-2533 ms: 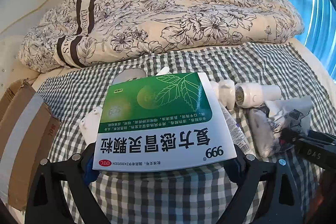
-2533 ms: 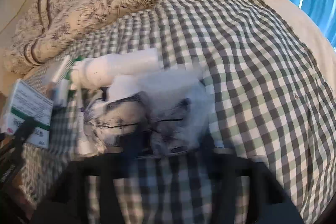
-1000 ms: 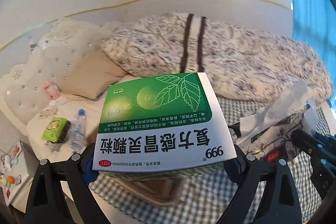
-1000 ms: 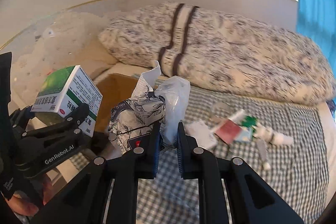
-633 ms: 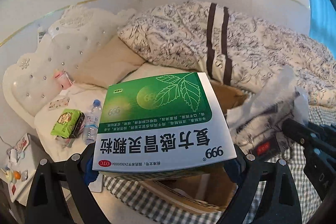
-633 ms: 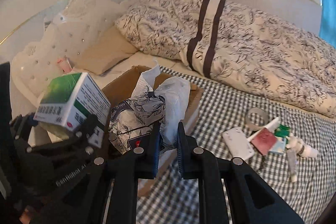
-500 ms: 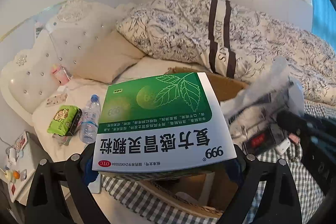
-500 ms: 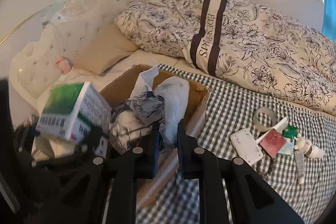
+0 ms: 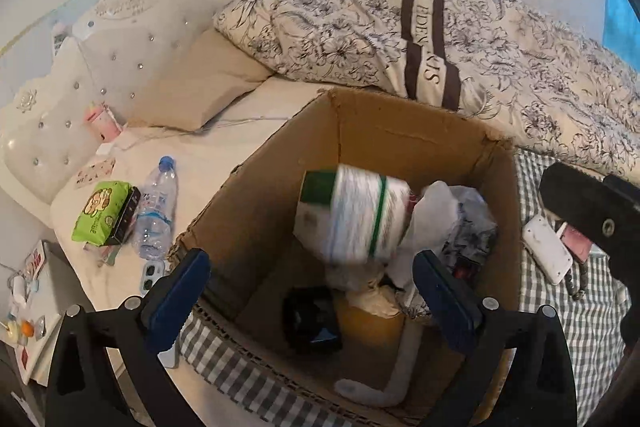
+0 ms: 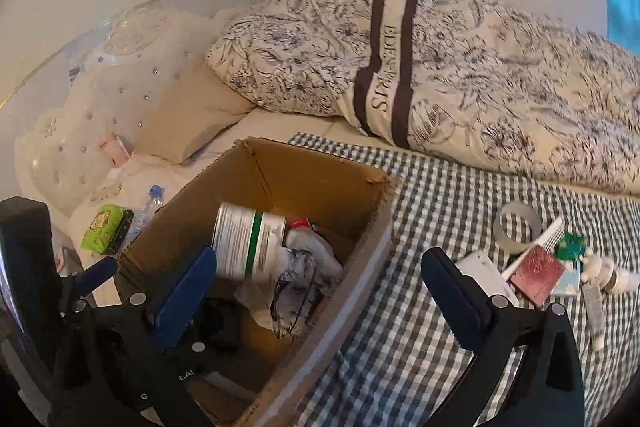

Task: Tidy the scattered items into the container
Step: 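Open both tools to drop the medicine box and tissue pack in, then move both open tools back toward the remaining items on the bed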

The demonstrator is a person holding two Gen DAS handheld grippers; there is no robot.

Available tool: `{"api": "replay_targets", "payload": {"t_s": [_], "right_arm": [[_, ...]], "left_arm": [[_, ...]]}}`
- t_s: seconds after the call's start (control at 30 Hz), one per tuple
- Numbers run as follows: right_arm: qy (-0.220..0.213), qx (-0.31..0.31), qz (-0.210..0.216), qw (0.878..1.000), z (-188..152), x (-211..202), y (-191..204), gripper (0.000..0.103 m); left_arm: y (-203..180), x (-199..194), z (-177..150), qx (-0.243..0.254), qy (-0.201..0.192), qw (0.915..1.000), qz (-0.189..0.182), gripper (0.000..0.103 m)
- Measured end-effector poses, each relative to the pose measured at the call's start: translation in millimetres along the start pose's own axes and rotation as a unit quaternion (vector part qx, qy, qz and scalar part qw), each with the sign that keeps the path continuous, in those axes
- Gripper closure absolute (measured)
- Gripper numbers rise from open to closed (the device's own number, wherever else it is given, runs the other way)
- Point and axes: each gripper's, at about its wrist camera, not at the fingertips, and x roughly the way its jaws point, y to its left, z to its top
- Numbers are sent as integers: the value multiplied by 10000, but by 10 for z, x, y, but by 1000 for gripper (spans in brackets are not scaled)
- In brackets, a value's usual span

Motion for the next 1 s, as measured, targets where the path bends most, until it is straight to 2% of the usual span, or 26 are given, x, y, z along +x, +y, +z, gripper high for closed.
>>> {"api": "replay_targets", "payload": {"t_s": [0.27,0.4,0.53,0.8,1.0], "right_arm": [[-252,267,-289,9989,-71,-558,-475,0],[-338,362,-615,9969,-267,-923,-836,0],[-266,478,-953,9940,-546,-1219,-1232,0],[-208,802,-1414,9865,-1024,-1587,-1864,0],[-176,1069,-1574,9816,-1213,-1685,-2287,0]], "left_arm": [[-401,-370,34,190,-185,9994,-204,0],[-709,-651,-42,283,-363,9982,-379,0],[-1086,-837,-212,429,-379,9963,-644,0],[-1766,-935,-550,759,-259,9930,-863,0],[-2035,-846,-671,833,-143,9925,-885,0]]}}
